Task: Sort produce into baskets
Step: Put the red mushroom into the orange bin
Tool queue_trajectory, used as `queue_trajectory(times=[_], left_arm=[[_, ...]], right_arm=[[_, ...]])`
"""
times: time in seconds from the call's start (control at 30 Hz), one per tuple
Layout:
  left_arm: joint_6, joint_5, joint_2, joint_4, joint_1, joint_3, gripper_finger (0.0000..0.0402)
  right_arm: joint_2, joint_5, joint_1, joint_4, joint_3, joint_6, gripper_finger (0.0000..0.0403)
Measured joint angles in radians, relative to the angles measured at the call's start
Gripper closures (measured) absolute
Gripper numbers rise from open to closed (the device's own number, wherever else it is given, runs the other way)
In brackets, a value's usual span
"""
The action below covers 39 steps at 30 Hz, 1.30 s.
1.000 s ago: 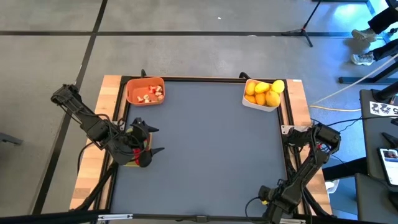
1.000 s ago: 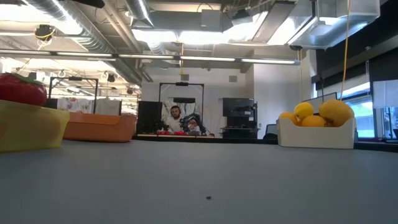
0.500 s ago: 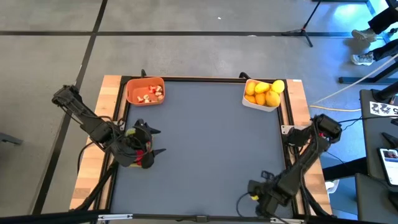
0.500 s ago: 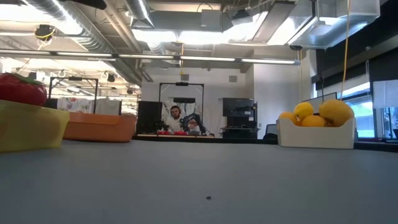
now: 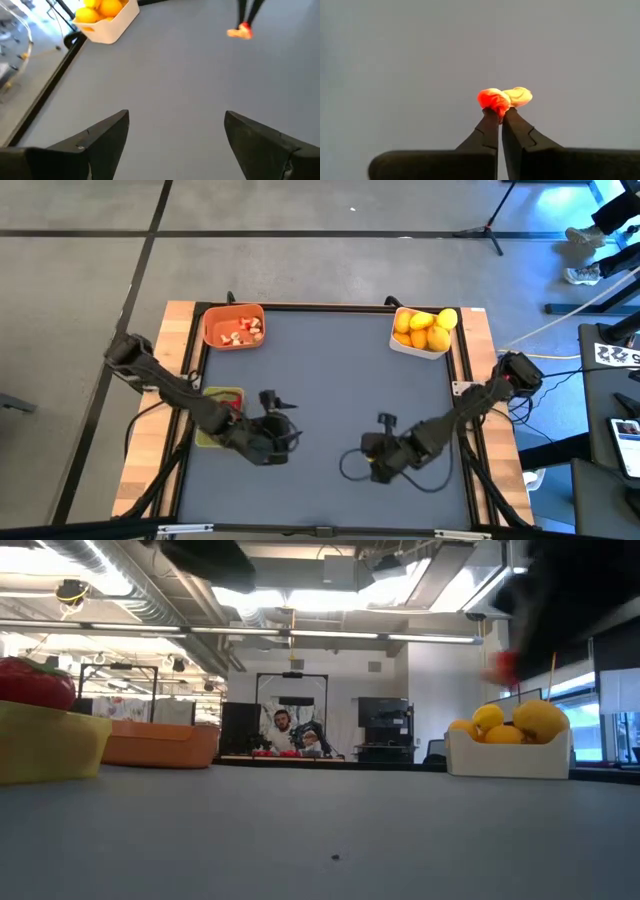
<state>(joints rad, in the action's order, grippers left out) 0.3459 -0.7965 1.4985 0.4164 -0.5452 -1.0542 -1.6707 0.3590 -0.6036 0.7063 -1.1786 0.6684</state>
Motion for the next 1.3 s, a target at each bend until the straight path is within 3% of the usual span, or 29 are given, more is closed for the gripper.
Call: queue_trajectory(times=[0.13,0.43,0.57,0.8,1.03,1.3], left_arm=[[-0.127,-0.001,0.091,-0.134,0.039,0.0,0.0078],[-0.522,-0.023,0.215,-0.329,0.14,0.0,0.0078],[-0.642,0.047,0.244,-0.384,0.163,0.0,0.0078],[-0.775,0.206,0.262,-0.466,0.185,0.0,0.0078],[-0.866,0.231,0.263,-0.465,0.202,0.0,0.0081],[-0.888,0.237,0.262,-0.464,0.203,0.0,0.0155]], right_arm=[[0.0,0.03,0.065,-0.049,0.0,-0.132,0.0398],[0.001,-0.105,0.185,-0.152,0.0,-0.348,0.0398],[0.002,-0.135,0.23,-0.224,0.0,-0.418,0.0397],[0.002,-0.238,0.312,-0.305,0.0,-0.494,0.0397],[0.002,-0.35,0.337,-0.36,0.0,-0.538,0.0397],[0.002,-0.34,0.338,-0.362,0.0,-0.516,0.0397]])
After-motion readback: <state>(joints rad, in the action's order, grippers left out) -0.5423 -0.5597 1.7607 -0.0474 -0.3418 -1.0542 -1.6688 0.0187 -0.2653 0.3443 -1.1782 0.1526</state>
